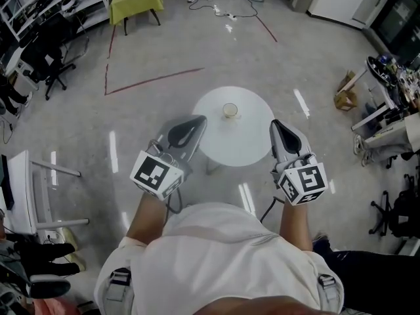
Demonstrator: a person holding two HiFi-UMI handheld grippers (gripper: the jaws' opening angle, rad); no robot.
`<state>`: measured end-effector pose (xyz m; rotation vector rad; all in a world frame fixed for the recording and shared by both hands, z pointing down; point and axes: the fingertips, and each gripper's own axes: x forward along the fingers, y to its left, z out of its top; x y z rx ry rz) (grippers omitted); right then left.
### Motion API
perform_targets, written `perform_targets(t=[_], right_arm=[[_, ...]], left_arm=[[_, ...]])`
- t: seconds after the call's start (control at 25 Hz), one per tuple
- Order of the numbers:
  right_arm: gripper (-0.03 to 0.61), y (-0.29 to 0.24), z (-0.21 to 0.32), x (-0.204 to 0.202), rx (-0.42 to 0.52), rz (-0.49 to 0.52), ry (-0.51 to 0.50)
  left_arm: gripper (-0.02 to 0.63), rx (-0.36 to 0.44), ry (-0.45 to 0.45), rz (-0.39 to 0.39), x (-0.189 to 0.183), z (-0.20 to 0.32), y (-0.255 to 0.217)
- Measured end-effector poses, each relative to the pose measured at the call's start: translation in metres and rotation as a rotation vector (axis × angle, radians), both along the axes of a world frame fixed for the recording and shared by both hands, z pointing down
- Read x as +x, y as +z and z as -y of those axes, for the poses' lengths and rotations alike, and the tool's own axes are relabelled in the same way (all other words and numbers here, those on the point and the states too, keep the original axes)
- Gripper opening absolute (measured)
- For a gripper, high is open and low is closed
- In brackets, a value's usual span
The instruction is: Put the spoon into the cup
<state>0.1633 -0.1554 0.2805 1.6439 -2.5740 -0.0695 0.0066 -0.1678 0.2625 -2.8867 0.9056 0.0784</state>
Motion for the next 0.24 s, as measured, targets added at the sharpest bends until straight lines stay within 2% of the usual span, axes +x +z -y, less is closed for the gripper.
perform_targets(t=[0.24], right_arm=[[0.006, 0.0, -0.003, -0.014, 0.019, -0.013, -0.005]], left_arm=[[0.003, 0.007, 0.014, 0.007, -0.009, -0.003, 0.004]])
